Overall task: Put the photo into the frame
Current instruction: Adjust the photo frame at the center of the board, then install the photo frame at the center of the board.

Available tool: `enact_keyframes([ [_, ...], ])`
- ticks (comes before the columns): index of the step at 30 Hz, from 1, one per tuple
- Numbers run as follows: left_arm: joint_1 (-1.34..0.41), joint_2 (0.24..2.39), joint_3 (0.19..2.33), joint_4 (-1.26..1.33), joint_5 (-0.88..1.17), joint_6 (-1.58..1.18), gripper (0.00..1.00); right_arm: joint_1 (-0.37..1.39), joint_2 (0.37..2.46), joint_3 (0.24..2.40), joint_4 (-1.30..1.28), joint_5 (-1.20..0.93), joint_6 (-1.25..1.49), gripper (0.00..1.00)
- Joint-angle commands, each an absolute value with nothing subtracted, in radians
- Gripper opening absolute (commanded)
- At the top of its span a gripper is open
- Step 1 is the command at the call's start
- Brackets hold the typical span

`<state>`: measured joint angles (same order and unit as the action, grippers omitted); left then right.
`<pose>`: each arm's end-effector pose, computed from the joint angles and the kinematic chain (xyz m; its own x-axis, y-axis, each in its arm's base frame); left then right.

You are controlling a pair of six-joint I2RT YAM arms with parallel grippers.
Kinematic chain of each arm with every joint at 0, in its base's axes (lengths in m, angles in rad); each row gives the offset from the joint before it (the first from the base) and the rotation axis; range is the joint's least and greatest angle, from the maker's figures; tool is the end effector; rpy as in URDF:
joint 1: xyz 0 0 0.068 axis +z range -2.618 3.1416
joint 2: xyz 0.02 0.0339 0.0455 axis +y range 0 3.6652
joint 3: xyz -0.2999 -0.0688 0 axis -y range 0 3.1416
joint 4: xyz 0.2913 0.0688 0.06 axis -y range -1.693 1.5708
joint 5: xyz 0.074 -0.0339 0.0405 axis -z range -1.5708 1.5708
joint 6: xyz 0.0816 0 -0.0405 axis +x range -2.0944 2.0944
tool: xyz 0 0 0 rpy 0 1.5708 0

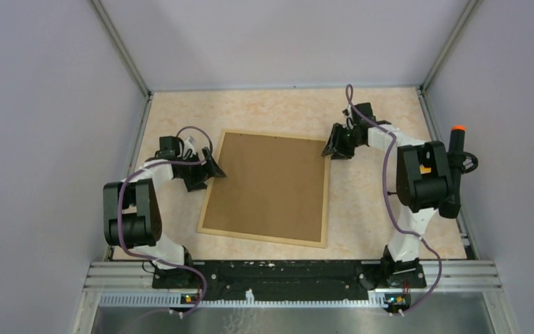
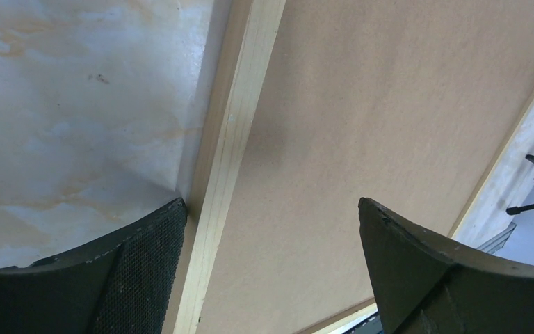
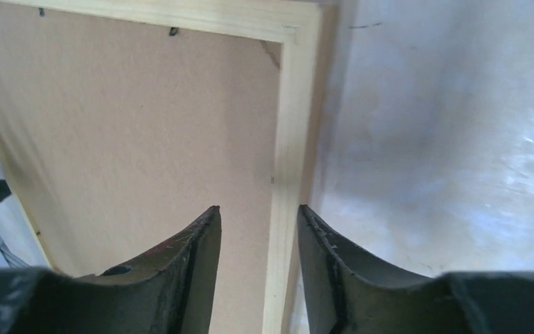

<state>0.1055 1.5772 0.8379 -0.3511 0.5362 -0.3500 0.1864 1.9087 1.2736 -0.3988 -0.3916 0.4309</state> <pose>0.3467 -0.0052 0.1336 -0.8779 -0.3894 -0.2788 -0.1669 0.7944 -0.5840 0.4521 0.1170 0.1435 -0.9189 0.2196 -0.3277 0.0228 0.8589 0.5116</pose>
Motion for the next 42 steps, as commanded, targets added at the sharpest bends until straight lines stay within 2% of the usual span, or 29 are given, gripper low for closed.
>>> enact_keyframes([
  [1,0.099,1.587,0.842,-0.422,0.53,-0.315,0.97,0.137,1.908,1.334,-0.471,-0.367,0.381,0.4],
  [8,0.101,1.597,0.816,-0.417,0.525,-0.294,0.96,0.138,1.959,1.364,-0.503,-0.367,0.357,0.27],
  [14,0.102,1.595,0.816,-0.407,0.533,-0.296,0.96,0.15,2.007,1.379,-0.494,-0.381,0.36,0.27],
  [35,0.102,1.58,0.801,-0.39,0.564,-0.298,0.97,0.213,2.091,1.436,-0.571,-0.217,0.371,0.25],
  [42,0.101,1.58,0.801,-0.393,0.564,-0.298,0.97,0.171,2.048,1.402,-0.524,-0.301,0.395,0.26],
])
